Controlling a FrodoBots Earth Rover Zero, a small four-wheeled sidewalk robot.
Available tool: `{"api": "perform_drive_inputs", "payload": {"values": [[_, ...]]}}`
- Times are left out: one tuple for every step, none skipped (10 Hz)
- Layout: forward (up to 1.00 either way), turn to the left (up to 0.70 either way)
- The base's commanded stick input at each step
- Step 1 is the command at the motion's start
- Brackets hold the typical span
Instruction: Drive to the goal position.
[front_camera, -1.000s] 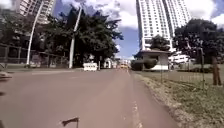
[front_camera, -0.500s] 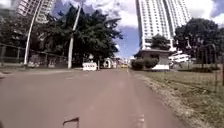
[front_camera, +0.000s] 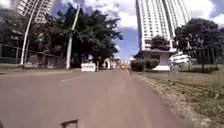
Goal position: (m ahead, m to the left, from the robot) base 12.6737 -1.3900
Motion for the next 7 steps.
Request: {"api": "perform_drive_inputs", "payload": {"values": [[0.7,0.0],[0.7,0.0],[0.7,0.0],[0.7,0.0],[0.7,0.0],[0.7,0.0],[0.7,0.0]]}}
